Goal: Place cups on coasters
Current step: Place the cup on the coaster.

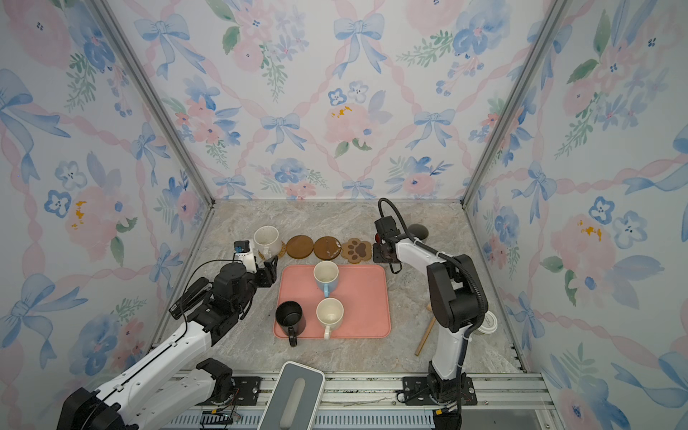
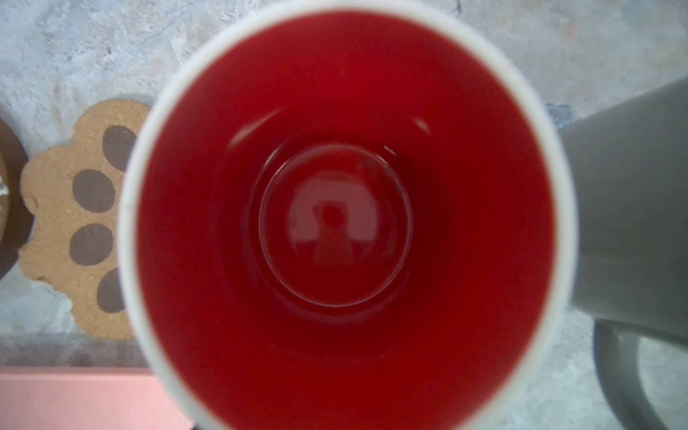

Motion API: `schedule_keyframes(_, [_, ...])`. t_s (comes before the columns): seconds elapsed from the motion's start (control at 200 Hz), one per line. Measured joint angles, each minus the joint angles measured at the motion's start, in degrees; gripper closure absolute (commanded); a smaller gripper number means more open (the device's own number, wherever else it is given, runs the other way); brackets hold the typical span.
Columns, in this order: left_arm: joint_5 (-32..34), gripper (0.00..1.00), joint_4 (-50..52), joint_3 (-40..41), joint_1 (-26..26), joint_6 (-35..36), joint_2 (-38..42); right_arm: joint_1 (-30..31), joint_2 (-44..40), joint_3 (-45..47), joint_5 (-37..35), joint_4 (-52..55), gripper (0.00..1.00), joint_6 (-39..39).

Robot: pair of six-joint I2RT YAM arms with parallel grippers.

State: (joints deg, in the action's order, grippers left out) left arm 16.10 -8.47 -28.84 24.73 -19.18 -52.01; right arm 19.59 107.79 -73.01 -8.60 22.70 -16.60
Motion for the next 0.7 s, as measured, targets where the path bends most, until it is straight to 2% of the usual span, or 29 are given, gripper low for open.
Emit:
schedule_keyframes(0.43, [1.3, 0.33, 3.1, -1.5, 2.3, 0.8, 1.5, 2.1, -6.8, 3.1, -2.7, 0.2, 0.41, -1.0])
schedule_keyframes(0.7, [2.7, 0.33, 5.5, -1.7, 4.3, 0.8, 2.4, 7.6, -14.1, 4.8, -6.0, 2.3, 0.39, -2.5])
